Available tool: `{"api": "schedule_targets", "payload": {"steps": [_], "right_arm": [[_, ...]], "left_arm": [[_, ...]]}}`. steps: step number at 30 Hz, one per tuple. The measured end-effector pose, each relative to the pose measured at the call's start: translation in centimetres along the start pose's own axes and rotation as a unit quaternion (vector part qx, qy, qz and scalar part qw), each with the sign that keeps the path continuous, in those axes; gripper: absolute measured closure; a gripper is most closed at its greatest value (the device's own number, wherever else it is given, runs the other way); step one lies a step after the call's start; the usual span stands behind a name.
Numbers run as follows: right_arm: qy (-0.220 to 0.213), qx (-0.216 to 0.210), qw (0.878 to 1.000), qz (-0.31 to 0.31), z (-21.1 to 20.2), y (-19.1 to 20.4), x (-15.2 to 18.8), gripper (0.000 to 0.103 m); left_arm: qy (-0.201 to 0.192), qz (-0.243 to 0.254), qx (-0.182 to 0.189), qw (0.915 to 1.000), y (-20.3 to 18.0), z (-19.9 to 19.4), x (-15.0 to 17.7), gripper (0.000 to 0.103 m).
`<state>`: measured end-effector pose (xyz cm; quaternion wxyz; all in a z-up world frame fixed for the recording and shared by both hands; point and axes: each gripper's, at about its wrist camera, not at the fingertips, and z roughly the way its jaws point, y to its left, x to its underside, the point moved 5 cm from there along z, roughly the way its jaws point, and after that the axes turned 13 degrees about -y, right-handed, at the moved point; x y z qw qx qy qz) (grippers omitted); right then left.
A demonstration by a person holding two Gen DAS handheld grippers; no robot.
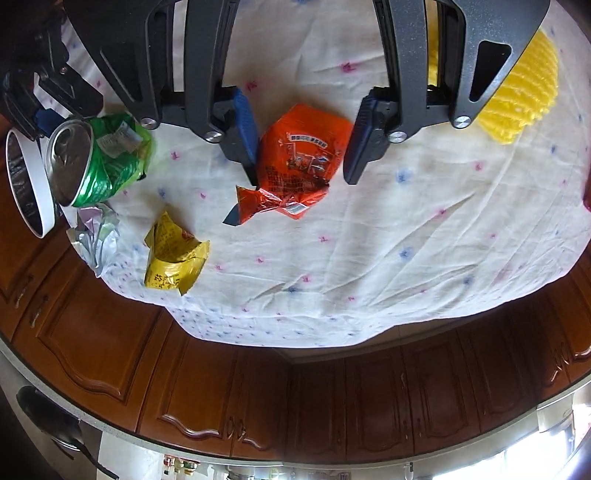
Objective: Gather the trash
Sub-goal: 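Grasp the orange snack bag with the left tool while the right tool grasps the green soda can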
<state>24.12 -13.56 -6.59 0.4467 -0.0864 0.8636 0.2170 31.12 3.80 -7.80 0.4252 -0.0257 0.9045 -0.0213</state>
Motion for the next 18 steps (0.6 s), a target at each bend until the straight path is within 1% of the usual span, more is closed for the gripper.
{"api": "schedule_targets", "payload": {"steps": [1, 3, 4, 5, 6, 7, 8, 18], "right_arm": [[-0.001, 0.003, 1.000, 0.002, 0.0, -0.2, 0.1, 0.076], [-0.008, 0.004, 1.000, 0.007, -0.3, -0.4, -0.1, 0.080], [-0.011, 0.005, 1.000, 0.009, -0.6, -0.4, -0.2, 0.080], [-0.015, 0.006, 1.000, 0.012, -0.9, -0.5, -0.3, 0.082], [-0.019, 0.007, 1.000, 0.013, -1.1, -0.7, -0.3, 0.085], [-0.023, 0.006, 1.000, 0.017, -1.5, -0.8, -0.4, 0.090], [-0.025, 0.004, 0.999, 0.021, -1.7, -0.9, -0.5, 0.090], [-0.036, 0.009, 0.998, 0.041, -4.6, -2.1, 0.0, 0.091]], "left_arm": [[0.004, 0.004, 0.002, 1.0000, -0.2, 0.2, 0.2, 0.074], [-0.001, 0.012, 0.001, 0.9999, -0.5, 0.1, 0.4, 0.078], [-0.003, 0.016, 0.003, 0.9999, -0.7, 0.0, 0.5, 0.085], [-0.003, 0.017, 0.006, 0.9998, -0.9, -0.2, 0.5, 0.094], [-0.004, 0.018, 0.011, 0.9998, -1.0, -0.4, 0.5, 0.095], [-0.005, 0.018, 0.012, 0.9997, -1.1, -0.5, 0.4, 0.098], [-0.007, 0.018, 0.016, 0.9997, -1.1, -0.7, 0.4, 0.100], [-0.013, 0.009, 0.063, 0.9979, -3.2, -4.1, 1.3, 0.101]]}}
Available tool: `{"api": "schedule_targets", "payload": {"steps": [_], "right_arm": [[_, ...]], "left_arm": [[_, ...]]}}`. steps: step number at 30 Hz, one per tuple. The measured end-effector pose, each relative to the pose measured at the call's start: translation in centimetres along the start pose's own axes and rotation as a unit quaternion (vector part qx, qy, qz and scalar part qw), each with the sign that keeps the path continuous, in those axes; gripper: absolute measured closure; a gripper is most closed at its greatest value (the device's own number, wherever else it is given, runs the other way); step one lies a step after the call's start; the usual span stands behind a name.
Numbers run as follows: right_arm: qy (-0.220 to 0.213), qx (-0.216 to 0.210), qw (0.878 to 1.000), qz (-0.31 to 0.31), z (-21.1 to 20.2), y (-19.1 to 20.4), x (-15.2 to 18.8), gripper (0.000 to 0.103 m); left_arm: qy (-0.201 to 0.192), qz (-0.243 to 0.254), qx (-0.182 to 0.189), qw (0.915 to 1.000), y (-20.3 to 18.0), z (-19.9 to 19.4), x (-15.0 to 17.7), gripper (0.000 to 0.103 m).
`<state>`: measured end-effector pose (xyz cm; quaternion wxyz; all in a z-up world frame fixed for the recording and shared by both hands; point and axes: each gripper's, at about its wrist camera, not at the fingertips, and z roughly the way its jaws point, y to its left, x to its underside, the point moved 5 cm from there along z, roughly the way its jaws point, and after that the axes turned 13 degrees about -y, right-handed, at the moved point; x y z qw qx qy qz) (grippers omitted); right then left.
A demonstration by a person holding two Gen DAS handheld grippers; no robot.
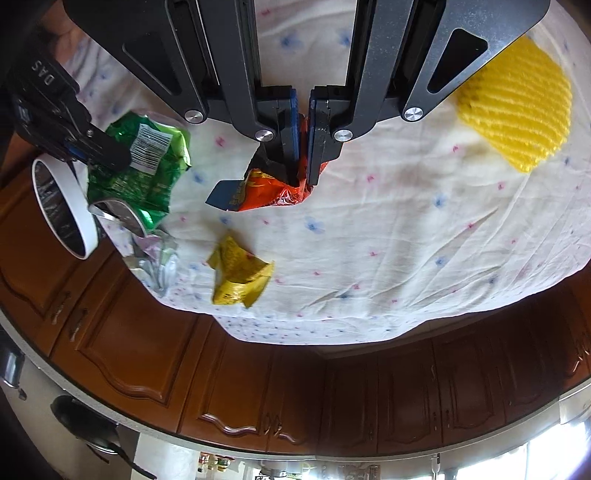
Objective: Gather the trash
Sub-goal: 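Grasp the orange snack bag with the left tool while the right tool grasps the green soda can, then carry the bag and can over the trash bin and open both tools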
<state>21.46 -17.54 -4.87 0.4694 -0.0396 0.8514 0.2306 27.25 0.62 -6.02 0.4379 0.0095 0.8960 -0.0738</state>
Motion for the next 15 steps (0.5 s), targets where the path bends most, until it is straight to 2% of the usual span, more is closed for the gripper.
{"api": "schedule_targets", "payload": {"steps": [7, 15], "right_arm": [[-0.026, 0.022, 0.999, 0.014, -3.9, -1.8, -0.1, 0.091], [-0.046, 0.061, 0.996, 0.038, -8.3, -5.5, 0.0, 0.091]], "left_arm": [[-0.014, 0.002, 0.034, 0.9993, -2.8, -3.1, 0.2, 0.101], [-0.010, 0.027, 0.080, 0.9964, -8.2, -4.3, 1.1, 0.101]]}}
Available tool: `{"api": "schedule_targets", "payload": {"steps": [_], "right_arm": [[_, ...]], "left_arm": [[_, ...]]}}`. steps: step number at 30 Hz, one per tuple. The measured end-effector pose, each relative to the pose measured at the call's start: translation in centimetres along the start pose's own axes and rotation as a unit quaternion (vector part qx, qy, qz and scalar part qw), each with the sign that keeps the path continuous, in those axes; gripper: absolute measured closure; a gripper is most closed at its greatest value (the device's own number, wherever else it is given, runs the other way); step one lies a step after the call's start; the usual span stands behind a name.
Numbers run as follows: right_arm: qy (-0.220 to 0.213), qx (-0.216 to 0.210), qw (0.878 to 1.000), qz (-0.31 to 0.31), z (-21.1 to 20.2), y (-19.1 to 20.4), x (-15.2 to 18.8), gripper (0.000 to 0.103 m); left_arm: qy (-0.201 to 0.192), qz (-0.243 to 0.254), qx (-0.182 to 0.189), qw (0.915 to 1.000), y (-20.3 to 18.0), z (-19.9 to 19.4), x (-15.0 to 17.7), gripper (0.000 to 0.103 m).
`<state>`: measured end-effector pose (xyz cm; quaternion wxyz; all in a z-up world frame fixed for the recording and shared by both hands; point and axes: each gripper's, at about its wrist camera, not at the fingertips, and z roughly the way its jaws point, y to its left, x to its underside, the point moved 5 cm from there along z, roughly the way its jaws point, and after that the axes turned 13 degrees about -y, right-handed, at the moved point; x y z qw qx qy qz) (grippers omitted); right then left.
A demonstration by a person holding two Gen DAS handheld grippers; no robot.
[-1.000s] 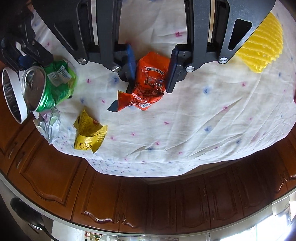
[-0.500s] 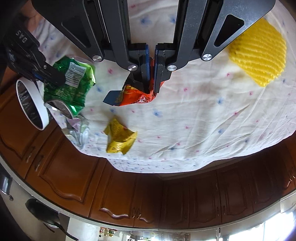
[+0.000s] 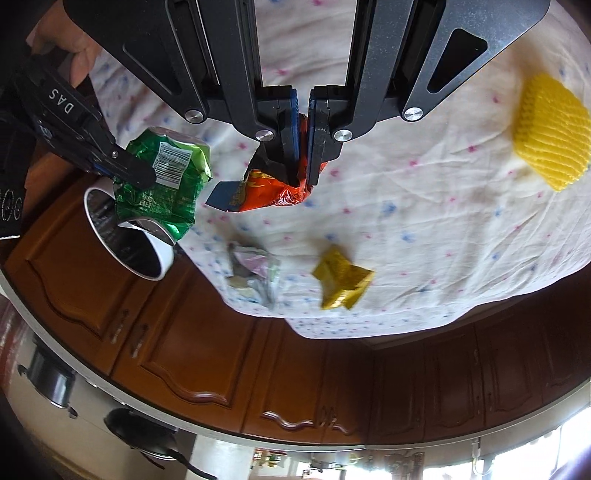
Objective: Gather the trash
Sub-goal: 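Carry the bag and can over the trash bin and open both tools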
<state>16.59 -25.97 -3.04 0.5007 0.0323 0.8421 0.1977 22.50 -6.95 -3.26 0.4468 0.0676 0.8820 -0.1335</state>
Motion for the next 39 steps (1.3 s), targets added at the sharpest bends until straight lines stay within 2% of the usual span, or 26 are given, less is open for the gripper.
{"api": "schedule_targets", "payload": {"steps": [8, 17, 30, 39], "right_arm": [[-0.025, 0.037, 0.999, 0.018, -3.4, -4.1, -1.1, 0.091], [-0.043, 0.064, 0.997, 0.029, -5.4, -7.3, -1.9, 0.091], [-0.062, 0.100, 0.992, 0.041, -6.8, -11.8, -3.8, 0.091], [-0.057, 0.124, 0.990, 0.035, -6.5, -14.6, -5.5, 0.091]], "left_arm": [[0.004, 0.033, 0.038, 0.9987, -5.6, 0.0, 0.3, 0.101], [0.005, 0.062, 0.067, 0.9958, -10.5, 0.5, -0.2, 0.101], [0.004, 0.093, 0.089, 0.9917, -15.2, 1.9, -1.4, 0.101], [-0.004, 0.111, 0.094, 0.9893, -18.5, 3.9, -3.0, 0.101]]}}
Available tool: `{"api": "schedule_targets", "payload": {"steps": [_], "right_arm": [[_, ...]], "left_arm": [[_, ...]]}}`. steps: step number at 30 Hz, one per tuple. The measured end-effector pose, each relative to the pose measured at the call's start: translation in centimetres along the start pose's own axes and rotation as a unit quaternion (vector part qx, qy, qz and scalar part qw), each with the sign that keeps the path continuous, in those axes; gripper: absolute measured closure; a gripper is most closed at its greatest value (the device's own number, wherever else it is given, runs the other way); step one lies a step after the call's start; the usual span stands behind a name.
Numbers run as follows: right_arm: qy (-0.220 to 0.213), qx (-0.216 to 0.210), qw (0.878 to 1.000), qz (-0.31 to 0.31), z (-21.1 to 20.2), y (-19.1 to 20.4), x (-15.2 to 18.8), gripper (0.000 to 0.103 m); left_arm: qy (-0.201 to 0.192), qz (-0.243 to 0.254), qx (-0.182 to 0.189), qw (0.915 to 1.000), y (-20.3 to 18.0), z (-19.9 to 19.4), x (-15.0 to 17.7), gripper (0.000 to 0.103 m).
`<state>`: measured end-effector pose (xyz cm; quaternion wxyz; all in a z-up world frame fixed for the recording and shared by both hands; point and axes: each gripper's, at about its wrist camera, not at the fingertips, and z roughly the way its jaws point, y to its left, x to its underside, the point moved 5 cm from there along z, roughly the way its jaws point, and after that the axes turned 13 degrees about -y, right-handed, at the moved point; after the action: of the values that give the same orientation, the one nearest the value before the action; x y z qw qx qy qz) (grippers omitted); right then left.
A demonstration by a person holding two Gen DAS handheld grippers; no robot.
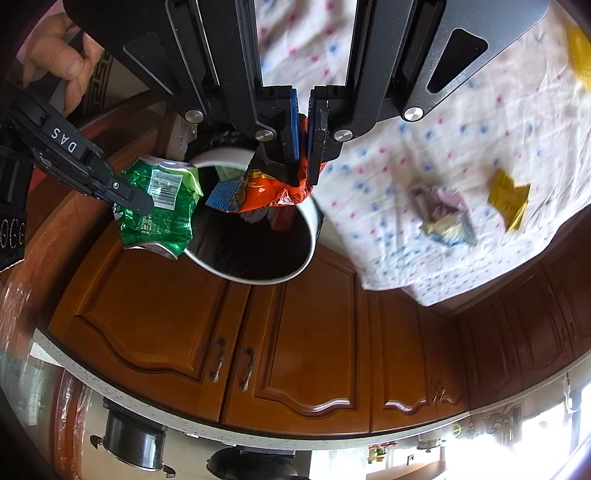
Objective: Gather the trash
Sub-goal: 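Carry the bag and can over the trash bin and open both tools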
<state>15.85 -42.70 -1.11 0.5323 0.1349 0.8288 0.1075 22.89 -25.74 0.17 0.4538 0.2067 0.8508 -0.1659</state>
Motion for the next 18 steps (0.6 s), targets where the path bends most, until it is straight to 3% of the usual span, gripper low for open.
{"api": "schedule_targets", "payload": {"steps": [7, 18], "right_arm": [[0.019, 0.015, 1.000, -0.014, 2.2, -1.4, -1.2, 0.091], [0.074, 0.025, 0.997, -0.022, 6.3, -2.7, -0.3, 0.090]], "left_arm": [[0.010, 0.025, 0.010, 0.9996, -2.3, 3.1, -1.8, 0.101], [0.060, 0.039, 0.018, 0.9973, -4.0, 8.2, -1.9, 0.100]]}}
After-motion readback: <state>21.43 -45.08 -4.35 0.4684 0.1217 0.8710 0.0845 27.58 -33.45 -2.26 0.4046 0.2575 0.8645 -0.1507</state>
